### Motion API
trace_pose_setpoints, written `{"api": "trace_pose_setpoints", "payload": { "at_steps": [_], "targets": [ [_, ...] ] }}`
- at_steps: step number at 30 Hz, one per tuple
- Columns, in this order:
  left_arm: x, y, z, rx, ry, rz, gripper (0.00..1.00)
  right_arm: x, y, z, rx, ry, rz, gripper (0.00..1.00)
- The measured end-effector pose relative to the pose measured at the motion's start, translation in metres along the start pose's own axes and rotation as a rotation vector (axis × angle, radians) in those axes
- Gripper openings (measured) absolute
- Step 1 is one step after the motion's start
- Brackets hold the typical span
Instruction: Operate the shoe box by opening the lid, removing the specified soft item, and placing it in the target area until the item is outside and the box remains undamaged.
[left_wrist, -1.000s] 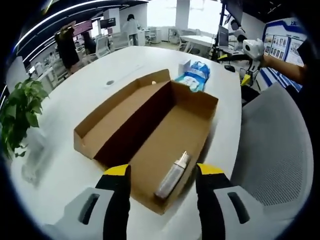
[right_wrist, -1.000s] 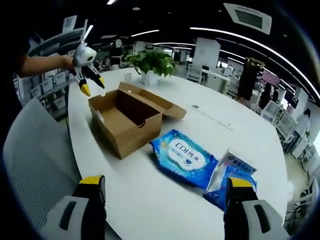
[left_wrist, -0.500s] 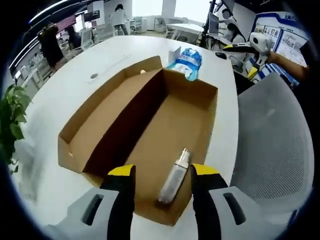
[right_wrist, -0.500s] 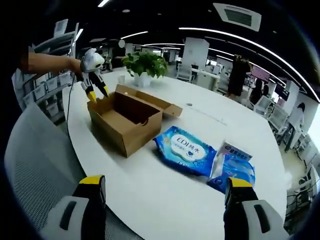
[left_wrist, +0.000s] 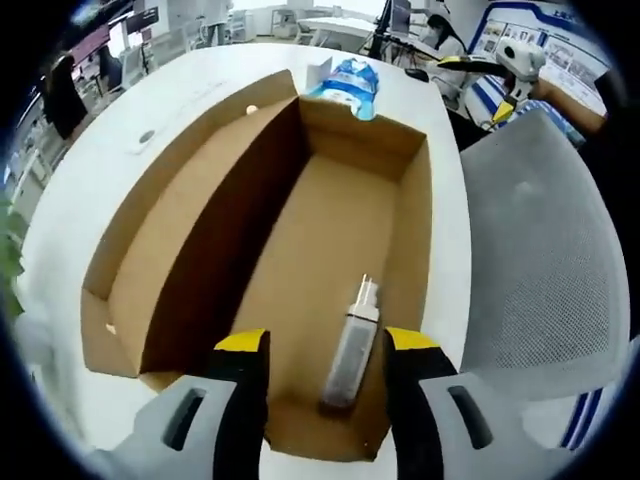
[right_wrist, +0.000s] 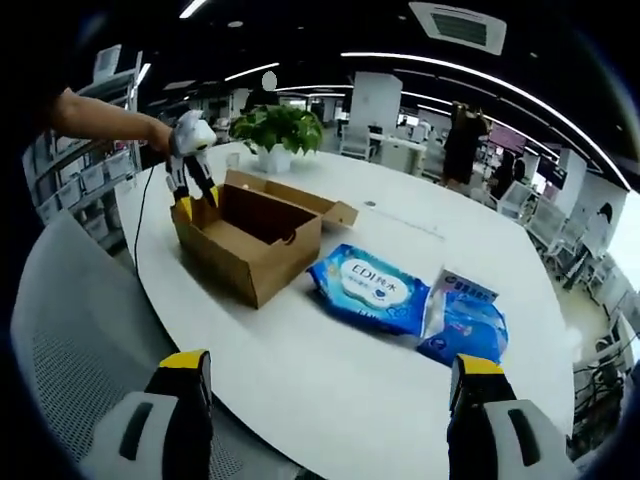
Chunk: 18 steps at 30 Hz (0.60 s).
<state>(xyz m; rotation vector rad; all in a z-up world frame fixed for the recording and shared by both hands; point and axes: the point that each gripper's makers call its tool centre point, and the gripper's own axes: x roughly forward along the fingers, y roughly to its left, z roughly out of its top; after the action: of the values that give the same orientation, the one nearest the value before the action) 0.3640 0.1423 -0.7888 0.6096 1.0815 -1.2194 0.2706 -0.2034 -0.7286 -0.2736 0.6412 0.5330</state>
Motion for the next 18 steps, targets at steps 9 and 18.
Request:
{"api": "trace_pose_setpoints", "payload": {
  "at_steps": [9,18],
  "targets": [
    [0.013,0.0,-0.004,0.089,0.079,-0.023,0.45,-0.009,0.006,0.002,0.024,-0.018,0.003,1.0],
    [0.026,0.0,-0.011,0.165,0.15,-0.065,0.44,-0.012,0.004,0.001,0.051,-0.021,-0.01,1.0]
  ]
}}
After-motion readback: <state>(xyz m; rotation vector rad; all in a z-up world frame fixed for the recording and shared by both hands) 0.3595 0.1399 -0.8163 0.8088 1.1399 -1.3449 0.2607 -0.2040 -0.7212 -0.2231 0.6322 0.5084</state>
